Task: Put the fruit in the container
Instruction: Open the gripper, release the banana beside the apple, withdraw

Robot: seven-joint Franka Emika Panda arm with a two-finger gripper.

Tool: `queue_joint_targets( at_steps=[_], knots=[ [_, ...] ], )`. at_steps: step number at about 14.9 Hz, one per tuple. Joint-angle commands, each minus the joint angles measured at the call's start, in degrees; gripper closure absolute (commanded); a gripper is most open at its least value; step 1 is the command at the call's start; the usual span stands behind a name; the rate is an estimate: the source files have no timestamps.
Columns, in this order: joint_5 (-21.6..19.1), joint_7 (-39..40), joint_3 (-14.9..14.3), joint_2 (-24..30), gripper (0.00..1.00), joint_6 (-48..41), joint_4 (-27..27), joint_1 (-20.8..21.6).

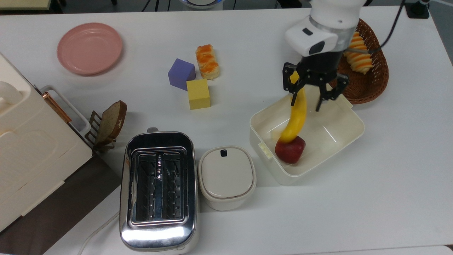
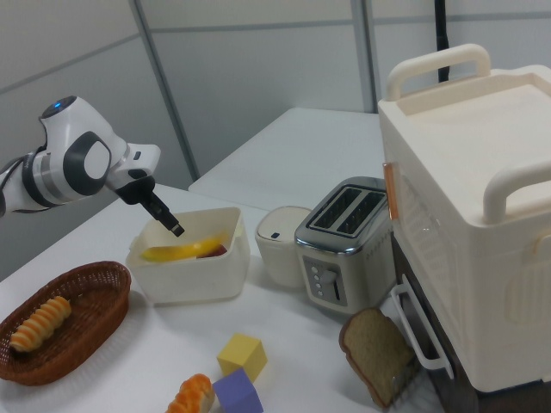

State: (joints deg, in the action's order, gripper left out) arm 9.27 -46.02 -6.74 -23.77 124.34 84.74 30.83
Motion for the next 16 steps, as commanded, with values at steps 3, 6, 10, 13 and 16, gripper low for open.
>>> queue_joint_targets(
  at_steps=[3,6,10,13,16],
  knots=[
    [0.4,-4.17,-1.17,-0.66,0.0,-0.77,-1.68,0.46],
    [0.23,-3.3,-1.61,2.58,0.0,-3.21,-1.07,-1.99],
    [-0.65,10.37,1.89,6.97,0.0,-20.41,-0.19,-8.93],
    [-2.93,19.71,3.75,11.71,0.0,-32.03,1.04,-14.65],
    [-6.27,30.96,3.93,16.38,0.0,-38.38,3.59,-20.8]
  ],
)
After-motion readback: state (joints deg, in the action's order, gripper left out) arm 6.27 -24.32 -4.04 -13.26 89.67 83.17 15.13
